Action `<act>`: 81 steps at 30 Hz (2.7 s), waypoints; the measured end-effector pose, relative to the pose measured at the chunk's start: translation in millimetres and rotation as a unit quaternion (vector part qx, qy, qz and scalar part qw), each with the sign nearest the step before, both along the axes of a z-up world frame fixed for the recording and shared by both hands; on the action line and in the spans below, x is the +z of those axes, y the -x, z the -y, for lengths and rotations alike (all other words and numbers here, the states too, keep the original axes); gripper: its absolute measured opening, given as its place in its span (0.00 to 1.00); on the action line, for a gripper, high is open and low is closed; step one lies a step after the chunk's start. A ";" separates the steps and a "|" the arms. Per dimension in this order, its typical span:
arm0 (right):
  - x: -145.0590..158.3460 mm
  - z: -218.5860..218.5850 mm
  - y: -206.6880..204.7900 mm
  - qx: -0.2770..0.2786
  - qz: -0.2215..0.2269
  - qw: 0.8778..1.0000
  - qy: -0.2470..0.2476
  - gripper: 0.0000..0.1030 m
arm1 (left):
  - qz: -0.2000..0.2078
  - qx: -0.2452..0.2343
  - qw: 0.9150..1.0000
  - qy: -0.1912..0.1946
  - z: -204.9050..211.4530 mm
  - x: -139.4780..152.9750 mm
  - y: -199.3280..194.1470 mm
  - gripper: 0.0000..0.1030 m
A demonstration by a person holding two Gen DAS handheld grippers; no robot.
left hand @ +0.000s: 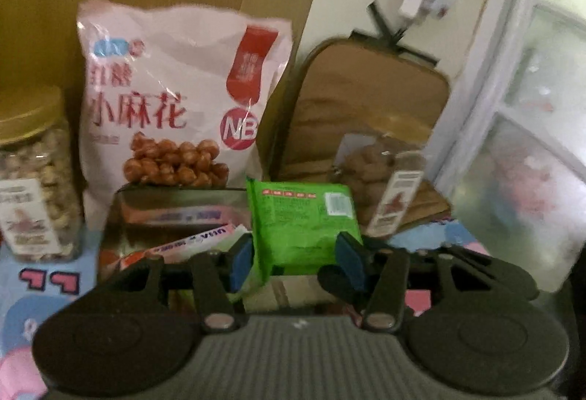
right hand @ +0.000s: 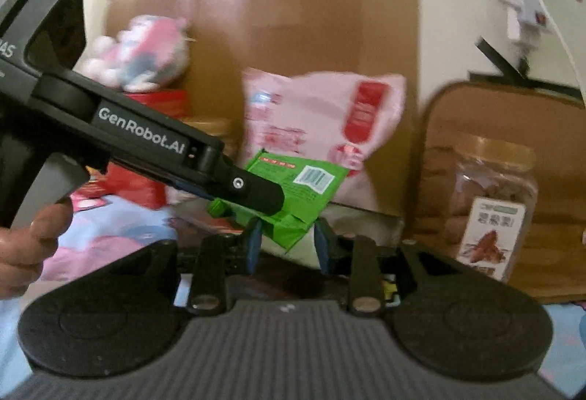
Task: Organize snacks
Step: 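Carry the green bag with the right tool and drop it into the black box, then move the right tool to the yellow-lidded cup, then grasp the yellow-lidded cup with the right tool and place it in the black box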
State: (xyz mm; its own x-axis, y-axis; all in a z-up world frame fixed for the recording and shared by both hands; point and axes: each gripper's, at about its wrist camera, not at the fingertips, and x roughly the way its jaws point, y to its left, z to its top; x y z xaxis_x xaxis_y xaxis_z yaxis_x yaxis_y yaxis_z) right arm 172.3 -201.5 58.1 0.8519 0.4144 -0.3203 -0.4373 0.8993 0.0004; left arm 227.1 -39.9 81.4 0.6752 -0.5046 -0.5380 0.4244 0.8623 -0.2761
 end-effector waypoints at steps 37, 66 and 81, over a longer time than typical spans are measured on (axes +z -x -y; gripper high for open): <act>-15.6 -110.0 141.6 0.194 -0.107 0.975 -0.011 0.52 | -0.035 0.165 0.983 0.065 -201.4 -45.8 203.1 0.59; 1.0 -122.7 106.7 0.150 -0.078 0.986 -0.003 0.29 | -0.001 0.088 0.994 0.057 -132.7 -11.6 148.6 0.46; 14.2 -67.7 -21.2 0.062 -0.097 0.991 -0.070 0.29 | 0.000 0.077 0.997 0.012 -62.8 4.2 17.1 0.46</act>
